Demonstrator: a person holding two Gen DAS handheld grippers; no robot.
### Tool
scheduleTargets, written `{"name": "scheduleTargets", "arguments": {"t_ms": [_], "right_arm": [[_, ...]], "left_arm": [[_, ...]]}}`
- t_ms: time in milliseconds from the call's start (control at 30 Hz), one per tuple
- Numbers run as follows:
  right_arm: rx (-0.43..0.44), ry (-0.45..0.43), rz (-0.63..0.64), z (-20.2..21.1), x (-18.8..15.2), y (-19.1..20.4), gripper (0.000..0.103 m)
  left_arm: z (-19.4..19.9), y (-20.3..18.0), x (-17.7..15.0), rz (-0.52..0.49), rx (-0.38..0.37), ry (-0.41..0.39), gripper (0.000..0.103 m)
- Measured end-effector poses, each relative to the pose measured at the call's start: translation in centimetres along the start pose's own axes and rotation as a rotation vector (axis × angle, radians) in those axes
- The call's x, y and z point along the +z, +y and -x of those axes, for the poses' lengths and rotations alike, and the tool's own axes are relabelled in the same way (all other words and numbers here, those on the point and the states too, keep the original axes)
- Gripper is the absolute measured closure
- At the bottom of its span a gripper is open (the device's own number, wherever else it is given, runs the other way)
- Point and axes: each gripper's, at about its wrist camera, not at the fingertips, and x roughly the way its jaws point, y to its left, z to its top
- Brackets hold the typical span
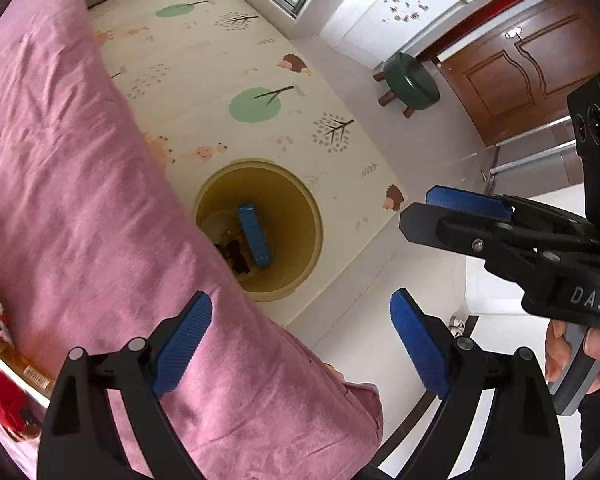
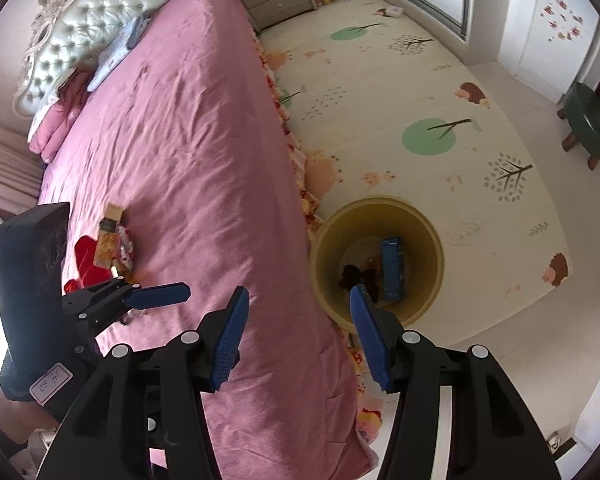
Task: Collect trash
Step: 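Move both tools back to the remaining pile on the bed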
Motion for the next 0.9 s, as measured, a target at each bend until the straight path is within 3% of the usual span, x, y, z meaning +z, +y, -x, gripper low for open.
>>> {"name": "scheduleTargets", "arguments": {"t_ms": [267,900], "right_arm": [[0.047,0.03,0.089,-0.9,-0.4,5.7,0.051],[0.153,0.163,0.345,-6.9,-2.3,22.0,0.051]], "left_arm": [[3.4,3.7,-3.3,0.083,0.027,-0.046,0.013],[11.7,17.4,-13.8,0.408,0.115,-0.15,0.013]]}}
